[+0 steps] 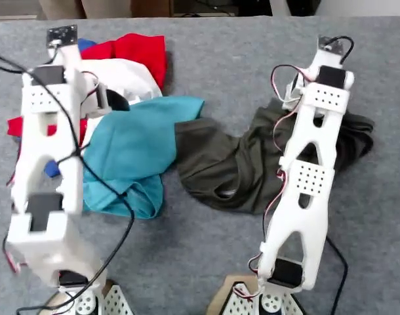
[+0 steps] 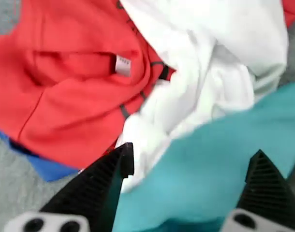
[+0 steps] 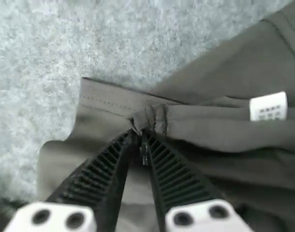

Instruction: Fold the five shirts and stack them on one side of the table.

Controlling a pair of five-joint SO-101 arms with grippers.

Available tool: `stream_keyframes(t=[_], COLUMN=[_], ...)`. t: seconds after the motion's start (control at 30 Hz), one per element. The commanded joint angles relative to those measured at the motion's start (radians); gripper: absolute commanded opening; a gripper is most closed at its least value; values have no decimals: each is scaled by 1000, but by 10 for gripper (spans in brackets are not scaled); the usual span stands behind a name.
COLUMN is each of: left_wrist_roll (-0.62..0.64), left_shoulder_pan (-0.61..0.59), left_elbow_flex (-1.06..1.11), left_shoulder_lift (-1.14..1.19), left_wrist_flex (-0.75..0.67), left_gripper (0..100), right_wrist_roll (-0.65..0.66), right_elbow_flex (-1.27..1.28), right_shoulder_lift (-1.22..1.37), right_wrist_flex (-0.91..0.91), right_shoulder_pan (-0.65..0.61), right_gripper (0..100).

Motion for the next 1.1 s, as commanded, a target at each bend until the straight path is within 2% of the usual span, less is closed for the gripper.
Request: stream_keyframes(t=[0.0,0.27,0.37,0.53,0.67,0.8,0.93,1.07], left_wrist_roll=[11,17,12,12,12,12,3,-114], left_shoulder_pan=[3,-72,-114,-140,-201,-354,-569,-763], left_elbow_flex=[-192,-535,-663,-891,-973,-1045,-1103,-1206], left_shoulder_lift=[168,636,773,872,928,944,937,937], left_wrist_flex=[0,-12,-6,40,97,163,166,173], left_gripper=[366,354,264,18,15,19,19,19], right_wrist_roll=[-9,-9,-9,-9,-8,-5,-5,-5], right_elbow_flex=[-10,-139,-134,-134,-134,-134,-134,-134], right_shoulder_lift=[13,93,107,107,107,107,107,107], right_wrist_flex=[-35,-48,-83,-95,-95,-95,-95,-95], right_shoulder_pan=[-13,-21,-22,-22,-22,-22,-22,-22], right_gripper=[5,5,5,5,5,5,5,5])
